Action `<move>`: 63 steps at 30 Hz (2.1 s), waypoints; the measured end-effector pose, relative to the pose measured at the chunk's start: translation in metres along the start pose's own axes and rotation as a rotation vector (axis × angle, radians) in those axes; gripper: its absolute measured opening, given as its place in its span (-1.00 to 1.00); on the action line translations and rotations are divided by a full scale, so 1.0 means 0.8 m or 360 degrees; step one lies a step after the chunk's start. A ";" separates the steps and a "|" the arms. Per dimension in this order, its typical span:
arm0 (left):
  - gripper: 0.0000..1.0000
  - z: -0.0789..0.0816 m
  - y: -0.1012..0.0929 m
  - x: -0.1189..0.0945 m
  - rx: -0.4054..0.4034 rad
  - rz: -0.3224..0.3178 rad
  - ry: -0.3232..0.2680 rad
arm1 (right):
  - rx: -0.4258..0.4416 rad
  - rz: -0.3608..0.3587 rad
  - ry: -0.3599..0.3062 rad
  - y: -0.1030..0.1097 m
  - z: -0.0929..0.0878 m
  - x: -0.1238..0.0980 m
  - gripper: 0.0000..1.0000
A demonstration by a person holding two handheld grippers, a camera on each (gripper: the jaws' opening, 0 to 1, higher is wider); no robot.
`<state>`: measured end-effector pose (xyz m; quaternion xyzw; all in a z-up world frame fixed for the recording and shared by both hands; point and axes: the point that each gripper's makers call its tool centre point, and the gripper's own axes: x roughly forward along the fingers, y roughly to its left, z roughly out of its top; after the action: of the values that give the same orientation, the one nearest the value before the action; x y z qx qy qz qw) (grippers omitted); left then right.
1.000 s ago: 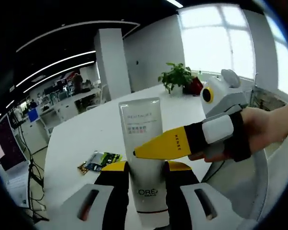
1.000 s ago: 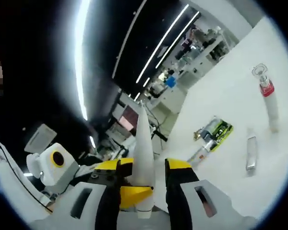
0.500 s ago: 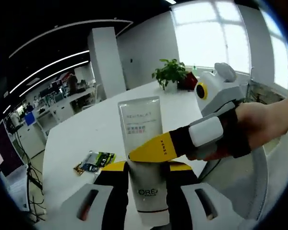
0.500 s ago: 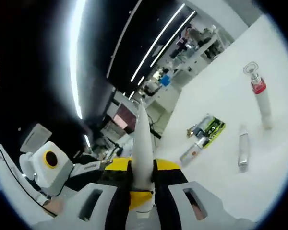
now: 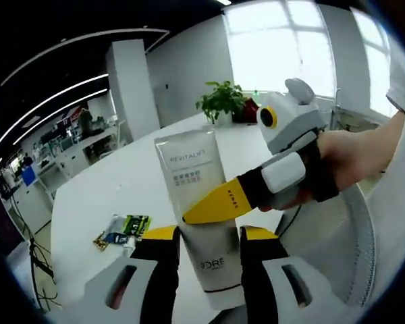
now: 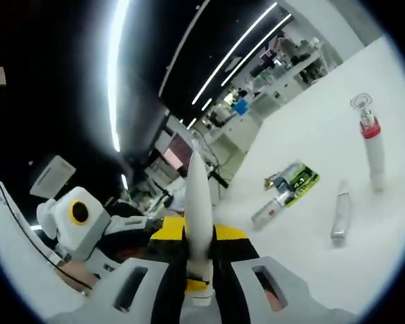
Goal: Arrange the skincare products in the storage area until every visible bottle or jar stands upright without overlapping.
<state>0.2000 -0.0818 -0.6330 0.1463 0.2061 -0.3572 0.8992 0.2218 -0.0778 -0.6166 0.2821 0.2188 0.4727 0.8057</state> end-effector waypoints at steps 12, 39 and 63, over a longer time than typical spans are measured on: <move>-0.03 0.025 -0.001 -0.037 0.0012 -0.0269 -0.0191 | -0.0932 0.0137 0.0516 0.001 -0.053 -0.019 -0.75; -0.46 0.027 -0.046 -0.049 0.0492 -0.0724 0.0001 | -0.1251 0.0552 0.0646 0.037 -0.084 -0.021 -0.75; -0.74 0.025 -0.050 0.004 0.0625 -0.0816 0.0121 | -0.1358 0.0518 0.0685 -0.006 -0.076 -0.024 -0.69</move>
<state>0.1796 -0.1201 -0.6217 0.2736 0.1969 -0.5991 0.7263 0.1783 -0.0819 -0.6633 -0.1456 0.1204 0.6869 0.7017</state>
